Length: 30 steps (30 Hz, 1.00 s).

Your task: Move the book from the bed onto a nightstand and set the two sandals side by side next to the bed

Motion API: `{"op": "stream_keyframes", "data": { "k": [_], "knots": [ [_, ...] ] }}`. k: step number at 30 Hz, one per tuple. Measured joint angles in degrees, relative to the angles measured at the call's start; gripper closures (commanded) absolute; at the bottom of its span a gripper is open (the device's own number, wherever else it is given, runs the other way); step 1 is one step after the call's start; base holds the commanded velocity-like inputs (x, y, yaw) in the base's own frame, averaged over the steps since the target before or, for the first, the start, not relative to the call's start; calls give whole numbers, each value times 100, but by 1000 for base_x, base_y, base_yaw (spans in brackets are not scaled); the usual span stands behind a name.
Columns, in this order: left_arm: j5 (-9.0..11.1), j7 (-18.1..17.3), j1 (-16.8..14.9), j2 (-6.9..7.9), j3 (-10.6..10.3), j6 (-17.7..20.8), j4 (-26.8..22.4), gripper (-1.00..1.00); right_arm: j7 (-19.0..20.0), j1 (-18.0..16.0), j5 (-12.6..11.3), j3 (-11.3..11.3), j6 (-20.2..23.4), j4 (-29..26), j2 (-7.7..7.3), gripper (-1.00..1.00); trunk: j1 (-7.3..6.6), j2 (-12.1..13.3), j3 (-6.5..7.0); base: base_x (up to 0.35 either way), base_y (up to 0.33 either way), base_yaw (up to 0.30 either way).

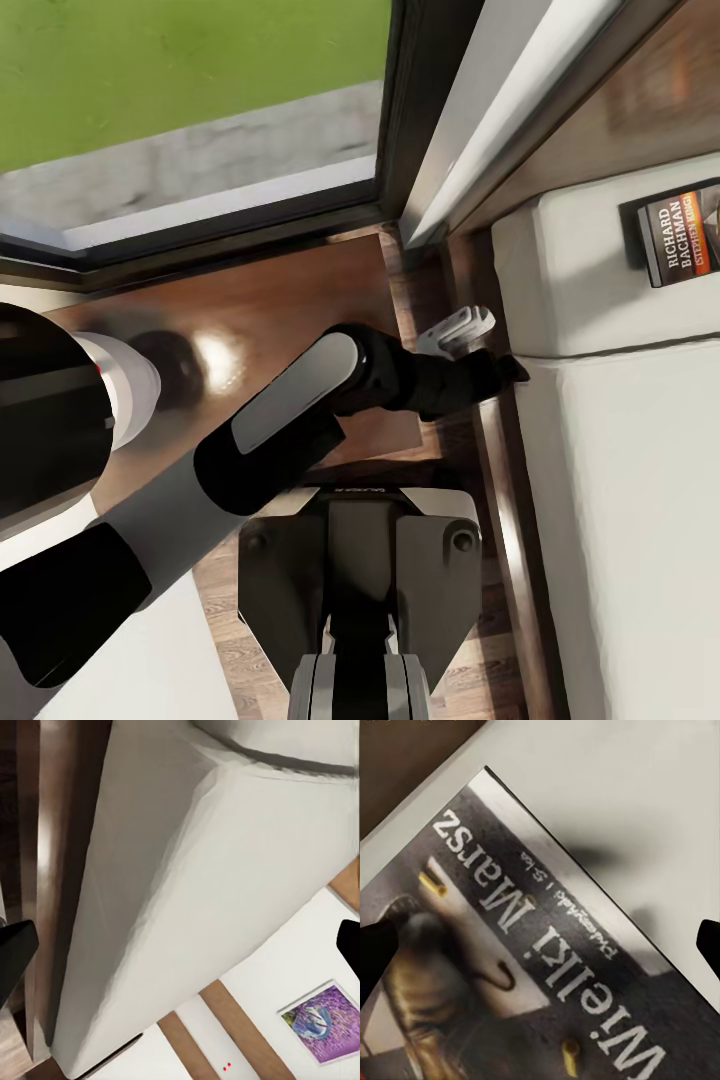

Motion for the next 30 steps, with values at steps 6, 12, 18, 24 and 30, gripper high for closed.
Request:
{"op": "stream_keyframes", "data": {
  "k": [6, 12, 18, 24, 30],
  "knots": [
    [4, 0, -2, 18, -2, -1, -30, -100, 1, -3, -3, -2, 0, 0, 1, -100, 0, 0, 0, 0, 0, 17],
    [7, 0, 8, 31, -2, -3, -45, -100, 7, -1, -5, -4, -5, 4, 7, -100, 0, 0, 0, 0, 0, 104],
    [8, 0, 28, 36, -1, -3, -51, -100, 5, 1, -6, -4, -10, 5, 9, -100, 0, 0, 0, 0, 0, 102],
    [8, 0, 42, 38, 0, -3, -51, -100, 3, 2, -6, -4, -13, 6, 10, -100, 0, 0, 0, 0, 0, 48],
    [9, 0, 60, 39, -6, -3, -52, -100, 3, 23, -8, -7, -16, 10, 10, -100, 0, 0, 0, 0, 0, 23]
  ]
}}
